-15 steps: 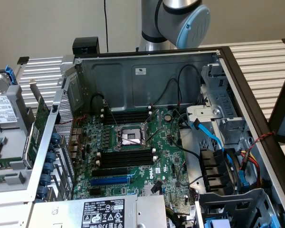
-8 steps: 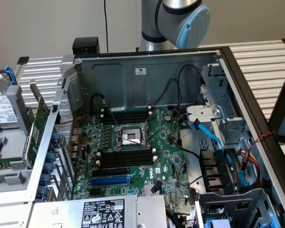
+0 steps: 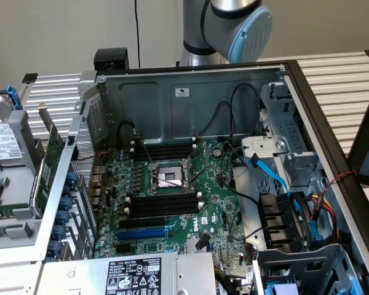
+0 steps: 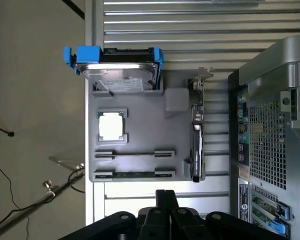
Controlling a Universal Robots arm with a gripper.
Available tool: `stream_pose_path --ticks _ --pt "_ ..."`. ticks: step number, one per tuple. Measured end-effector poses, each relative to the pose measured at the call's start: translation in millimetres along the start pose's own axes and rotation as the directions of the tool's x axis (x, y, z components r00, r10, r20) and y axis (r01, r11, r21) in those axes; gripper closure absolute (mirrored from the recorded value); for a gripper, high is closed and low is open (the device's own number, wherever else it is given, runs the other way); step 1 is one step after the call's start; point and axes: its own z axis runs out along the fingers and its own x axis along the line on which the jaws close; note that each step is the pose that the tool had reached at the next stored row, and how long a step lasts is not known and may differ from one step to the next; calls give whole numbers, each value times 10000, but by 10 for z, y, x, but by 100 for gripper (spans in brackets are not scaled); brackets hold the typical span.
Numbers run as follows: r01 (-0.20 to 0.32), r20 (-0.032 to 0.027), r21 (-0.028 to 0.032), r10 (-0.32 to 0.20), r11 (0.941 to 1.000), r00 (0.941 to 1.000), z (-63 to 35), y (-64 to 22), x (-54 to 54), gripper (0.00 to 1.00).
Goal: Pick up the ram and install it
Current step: 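Pick up the ram and move it above insertion slot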
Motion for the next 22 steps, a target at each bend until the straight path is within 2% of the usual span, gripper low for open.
stream_pose_path --ticks 3,6,11,16,19,22 --pt "545 -34 -11 -545 9985 9985 0 0 -1 90" --pt "1081 -67 -23 -1081 9941 9941 1 0 -1 90" --pt "1988 -121 -48 -1988 9800 9800 3 -1 -1 90" --pt "2863 -170 -78 -2864 9581 9580 8 -1 -1 90" --pt "3375 -200 -98 -3377 9413 9411 10 -1 -1 90" --pt "3882 -228 -119 -3884 9215 9212 12 -1 0 90"
